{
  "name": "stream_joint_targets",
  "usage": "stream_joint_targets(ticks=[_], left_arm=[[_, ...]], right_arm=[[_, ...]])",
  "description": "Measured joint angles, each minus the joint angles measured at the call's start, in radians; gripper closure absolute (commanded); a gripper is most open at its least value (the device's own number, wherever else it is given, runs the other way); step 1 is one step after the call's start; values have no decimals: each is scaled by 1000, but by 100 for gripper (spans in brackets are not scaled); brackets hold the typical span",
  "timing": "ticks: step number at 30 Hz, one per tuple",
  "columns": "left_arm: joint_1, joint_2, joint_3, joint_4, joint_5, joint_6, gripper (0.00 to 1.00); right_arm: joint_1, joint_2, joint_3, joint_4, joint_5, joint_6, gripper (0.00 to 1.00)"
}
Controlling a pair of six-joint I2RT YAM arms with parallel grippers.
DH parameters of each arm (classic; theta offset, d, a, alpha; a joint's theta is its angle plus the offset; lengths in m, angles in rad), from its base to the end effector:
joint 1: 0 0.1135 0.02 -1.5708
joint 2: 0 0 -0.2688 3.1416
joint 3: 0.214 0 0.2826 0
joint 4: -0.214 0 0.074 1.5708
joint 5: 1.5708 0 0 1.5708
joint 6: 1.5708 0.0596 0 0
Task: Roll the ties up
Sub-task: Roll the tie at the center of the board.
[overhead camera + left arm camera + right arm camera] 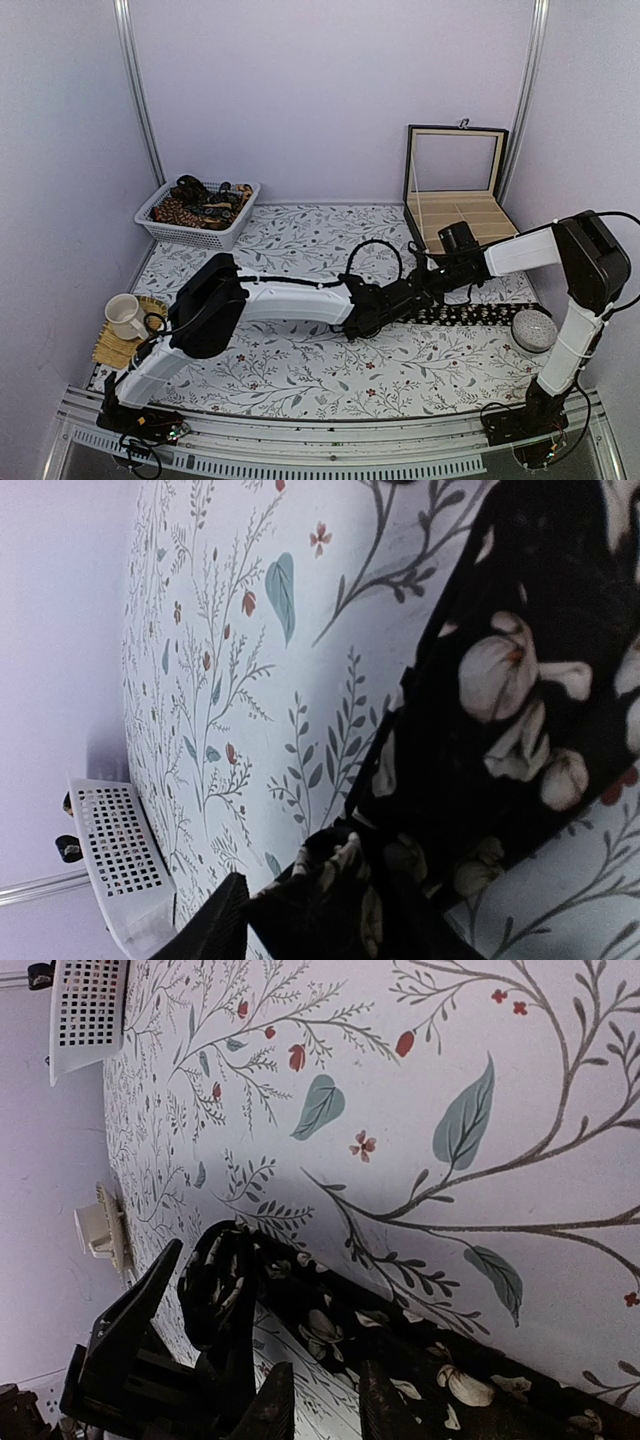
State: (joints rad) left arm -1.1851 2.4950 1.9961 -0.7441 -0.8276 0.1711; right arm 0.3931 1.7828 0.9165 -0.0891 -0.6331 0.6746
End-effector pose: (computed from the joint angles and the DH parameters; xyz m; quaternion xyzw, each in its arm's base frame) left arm 0.2448 -0.4862 0.0878 0.5156 0.7446 0.2743 0.3232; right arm 0.3297 0.1749 0.1051 0.0337 0.9100 0.4018 0.0968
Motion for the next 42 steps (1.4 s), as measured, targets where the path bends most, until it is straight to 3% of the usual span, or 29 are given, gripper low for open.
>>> stream_joint_targets(ticks=[12,26,42], left_arm=[[2,-30,-6,20,90,-5,38],[3,-50,-6,25,153,-7,21],[18,-81,-37,25,172,-25,20]], right_arm=[[2,54,-8,17,18,-14,89],[11,75,-16,47,30,-36,91],[13,75,-16,48,33,-37,91]])
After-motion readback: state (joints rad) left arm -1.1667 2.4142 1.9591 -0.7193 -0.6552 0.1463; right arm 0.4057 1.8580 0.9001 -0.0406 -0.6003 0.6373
